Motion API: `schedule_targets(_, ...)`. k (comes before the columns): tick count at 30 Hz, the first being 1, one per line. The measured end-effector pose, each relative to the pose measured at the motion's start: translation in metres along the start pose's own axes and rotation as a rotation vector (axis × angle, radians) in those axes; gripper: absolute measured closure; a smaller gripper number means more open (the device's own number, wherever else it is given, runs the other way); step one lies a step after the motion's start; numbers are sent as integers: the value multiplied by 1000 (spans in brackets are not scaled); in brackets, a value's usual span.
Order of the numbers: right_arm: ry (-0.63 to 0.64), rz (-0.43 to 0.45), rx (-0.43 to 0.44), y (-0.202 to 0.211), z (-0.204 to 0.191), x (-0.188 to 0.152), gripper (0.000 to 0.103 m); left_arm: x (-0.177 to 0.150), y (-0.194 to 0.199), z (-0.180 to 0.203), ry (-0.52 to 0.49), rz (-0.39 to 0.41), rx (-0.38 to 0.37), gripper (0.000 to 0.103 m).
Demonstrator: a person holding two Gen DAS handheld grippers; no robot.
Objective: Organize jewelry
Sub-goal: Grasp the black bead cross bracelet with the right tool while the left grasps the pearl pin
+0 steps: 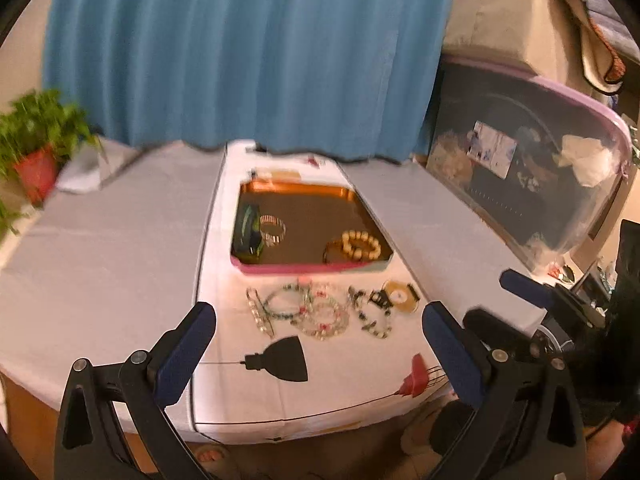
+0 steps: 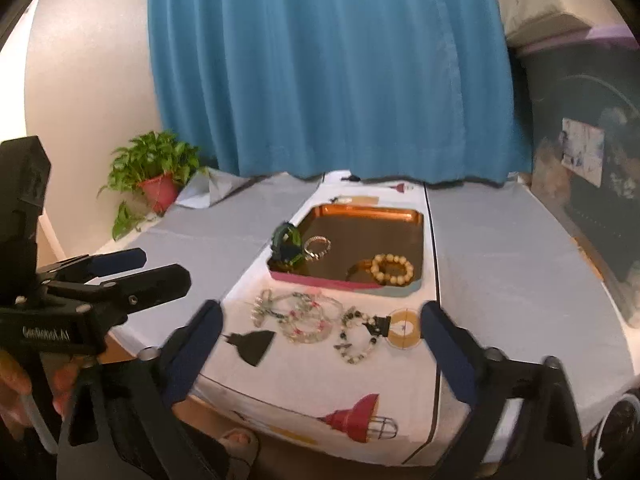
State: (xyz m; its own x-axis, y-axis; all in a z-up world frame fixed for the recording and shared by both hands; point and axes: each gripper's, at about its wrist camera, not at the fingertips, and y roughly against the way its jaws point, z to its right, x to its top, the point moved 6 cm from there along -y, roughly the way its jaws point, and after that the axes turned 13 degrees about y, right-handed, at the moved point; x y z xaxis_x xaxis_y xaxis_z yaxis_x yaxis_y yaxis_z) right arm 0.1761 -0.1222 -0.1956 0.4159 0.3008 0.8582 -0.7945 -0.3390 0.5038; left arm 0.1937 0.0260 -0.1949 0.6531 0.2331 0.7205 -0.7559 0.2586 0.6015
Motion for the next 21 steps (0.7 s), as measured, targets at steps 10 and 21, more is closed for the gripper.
schedule_targets(10,30,-126,29,-97,33,-53,66,-19,-100,-57,-12,-126,95,66)
schedule_targets(21,-30,-239,67,-165,44,-69,71,-22,-140,-69,-74,-191,120,91)
